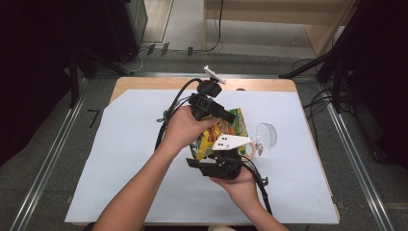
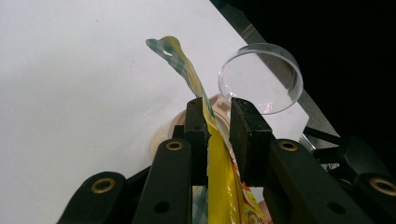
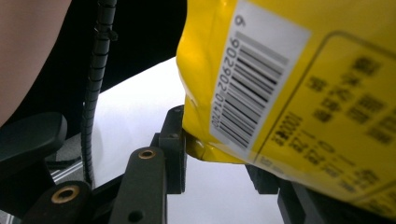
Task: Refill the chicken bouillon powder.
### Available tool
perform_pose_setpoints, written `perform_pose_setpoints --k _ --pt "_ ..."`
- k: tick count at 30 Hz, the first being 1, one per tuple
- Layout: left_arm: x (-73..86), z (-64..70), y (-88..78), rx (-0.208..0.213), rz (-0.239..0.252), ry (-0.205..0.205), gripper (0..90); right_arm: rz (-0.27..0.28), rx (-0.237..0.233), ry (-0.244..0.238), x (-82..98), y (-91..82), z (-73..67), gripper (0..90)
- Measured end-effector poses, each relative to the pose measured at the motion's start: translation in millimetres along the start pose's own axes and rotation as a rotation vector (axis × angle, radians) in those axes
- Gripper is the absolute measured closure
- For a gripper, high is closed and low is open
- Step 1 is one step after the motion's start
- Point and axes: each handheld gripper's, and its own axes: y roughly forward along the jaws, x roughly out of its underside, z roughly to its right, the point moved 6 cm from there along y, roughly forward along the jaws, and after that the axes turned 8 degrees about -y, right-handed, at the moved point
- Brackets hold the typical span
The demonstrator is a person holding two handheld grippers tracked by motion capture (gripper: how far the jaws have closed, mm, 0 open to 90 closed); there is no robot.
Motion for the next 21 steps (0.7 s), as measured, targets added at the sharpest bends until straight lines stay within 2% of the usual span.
perform_pose_setpoints --k 7,12,21 --pt "2.0 -2.6 -2.0 0.007 0.017 -0.007 77.3 -0.015 0.002 -0.022 0.7 2.5 0.5 65.0" --pt "1.0 -3.3 -4.2 0.004 0.032 0.007 76.5 -0.024 0.009 -0.029 -0.5 3.6 2.4 64.8" --pt "2.6 -6.3 -5.4 0.003 0.028 -0.001 76.8 -0.027 0.002 -0.030 -1.1 5.6 1.7 64.9"
